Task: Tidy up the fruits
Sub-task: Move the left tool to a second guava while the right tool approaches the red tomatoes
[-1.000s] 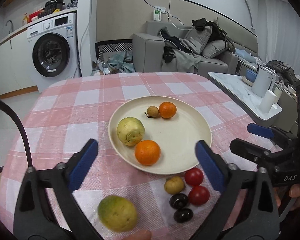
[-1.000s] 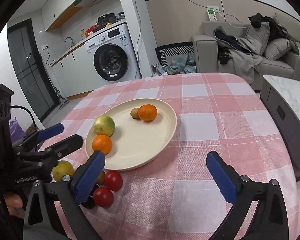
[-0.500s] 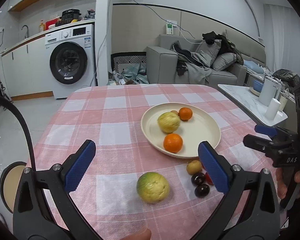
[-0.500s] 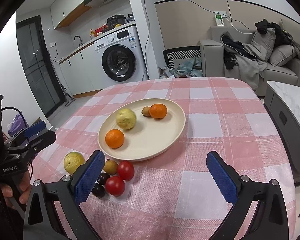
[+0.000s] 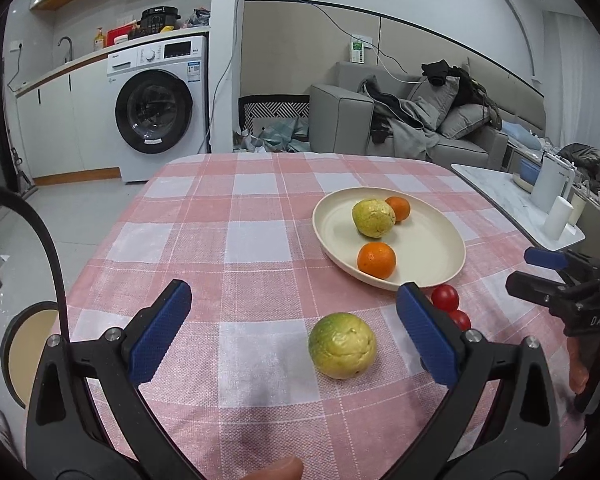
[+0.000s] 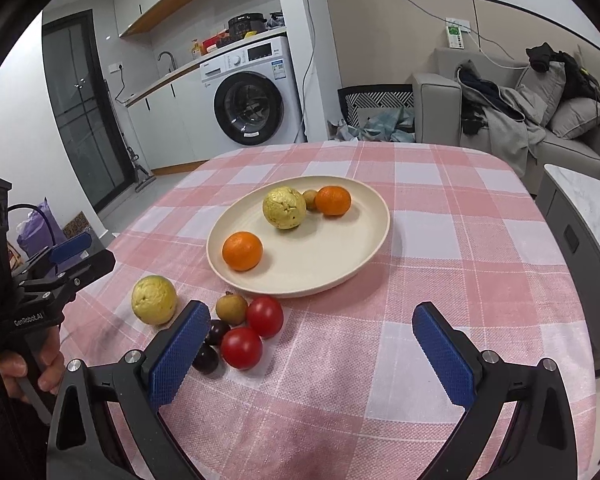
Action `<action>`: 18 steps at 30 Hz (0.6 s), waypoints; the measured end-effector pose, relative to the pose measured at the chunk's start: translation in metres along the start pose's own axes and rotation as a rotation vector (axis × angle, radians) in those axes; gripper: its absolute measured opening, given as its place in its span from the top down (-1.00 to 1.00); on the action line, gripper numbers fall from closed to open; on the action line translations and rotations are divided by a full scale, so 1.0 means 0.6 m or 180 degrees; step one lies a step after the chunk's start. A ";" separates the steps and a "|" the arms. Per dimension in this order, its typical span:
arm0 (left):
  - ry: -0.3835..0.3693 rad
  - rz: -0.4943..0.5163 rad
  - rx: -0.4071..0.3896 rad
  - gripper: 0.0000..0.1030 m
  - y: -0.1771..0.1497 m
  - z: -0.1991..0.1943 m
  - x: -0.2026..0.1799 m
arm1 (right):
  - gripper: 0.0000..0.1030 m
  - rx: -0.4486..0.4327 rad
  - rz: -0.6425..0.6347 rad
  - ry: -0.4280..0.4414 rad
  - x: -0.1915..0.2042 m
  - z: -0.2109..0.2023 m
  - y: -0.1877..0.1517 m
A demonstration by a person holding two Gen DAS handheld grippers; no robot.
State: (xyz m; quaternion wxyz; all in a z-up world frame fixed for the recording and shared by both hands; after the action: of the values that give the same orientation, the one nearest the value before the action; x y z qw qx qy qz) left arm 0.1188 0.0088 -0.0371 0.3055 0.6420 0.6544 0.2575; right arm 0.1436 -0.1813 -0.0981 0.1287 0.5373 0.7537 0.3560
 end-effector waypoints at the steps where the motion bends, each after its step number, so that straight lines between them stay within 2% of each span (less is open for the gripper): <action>1: -0.0008 0.0005 0.0015 -0.98 0.001 0.005 -0.002 | -1.00 0.0016 -0.0009 -0.0003 0.001 0.002 -0.002; 18: -0.0010 -0.0001 0.0212 -0.98 -0.012 0.052 -0.008 | -1.00 0.0283 -0.0144 0.0099 0.024 0.029 -0.024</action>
State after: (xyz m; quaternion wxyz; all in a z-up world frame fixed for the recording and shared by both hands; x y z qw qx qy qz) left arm 0.1367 0.0022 -0.0633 0.2850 0.6522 0.6622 0.2345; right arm 0.1376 -0.1637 -0.1179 0.1010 0.5197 0.7826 0.3275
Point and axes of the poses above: each gripper's, at about its wrist camera, not at the fingertips, and z roughly the way its jaws point, x to its left, y to its top, the point moved 9 cm from there along z, roughly the way its jaws point, and after that the axes turned 10 degrees about x, right-handed, at the moved point
